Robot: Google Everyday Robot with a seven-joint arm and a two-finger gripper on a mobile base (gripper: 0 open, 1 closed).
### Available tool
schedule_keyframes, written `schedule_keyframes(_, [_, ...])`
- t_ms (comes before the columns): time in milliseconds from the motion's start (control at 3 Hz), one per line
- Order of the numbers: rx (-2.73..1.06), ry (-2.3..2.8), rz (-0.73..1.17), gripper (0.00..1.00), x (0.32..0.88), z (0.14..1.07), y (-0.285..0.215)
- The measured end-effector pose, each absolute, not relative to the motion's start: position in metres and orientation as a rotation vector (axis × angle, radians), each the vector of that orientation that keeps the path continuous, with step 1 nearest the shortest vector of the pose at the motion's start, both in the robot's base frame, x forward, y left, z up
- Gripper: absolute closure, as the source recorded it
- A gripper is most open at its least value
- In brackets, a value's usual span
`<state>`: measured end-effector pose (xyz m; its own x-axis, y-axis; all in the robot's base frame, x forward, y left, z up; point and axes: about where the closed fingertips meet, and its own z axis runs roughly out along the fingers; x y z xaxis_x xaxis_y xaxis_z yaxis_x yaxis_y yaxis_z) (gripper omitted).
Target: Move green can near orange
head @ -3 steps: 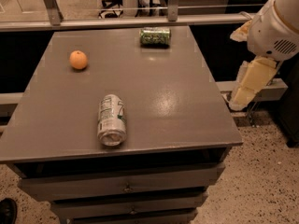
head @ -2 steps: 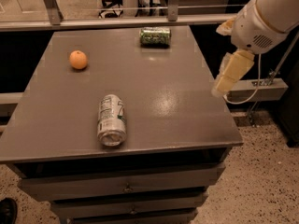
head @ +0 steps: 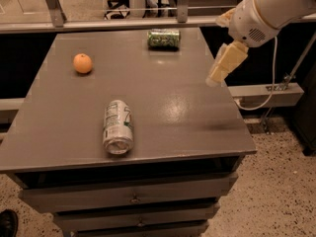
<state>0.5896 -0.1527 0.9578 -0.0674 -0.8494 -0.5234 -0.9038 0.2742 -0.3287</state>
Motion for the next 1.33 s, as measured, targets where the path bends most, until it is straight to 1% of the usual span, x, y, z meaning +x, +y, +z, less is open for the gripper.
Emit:
schedule_keyframes(333, [-1.475, 1.856, 0.155, 0.0, 0.613, 0.944, -0.144])
schedule_keyframes(667, [-1.367, 1.796, 0.194, 0.0, 0.665, 0.933, -0.137])
schedule_keyframes(1000, [-1.245, 1.725, 0.304, 0.0, 0.742, 0.916, -0.114])
schedule_keyframes(1333, [-1.149, 1.696, 0.381, 0.0, 0.792, 0.908, -0.092])
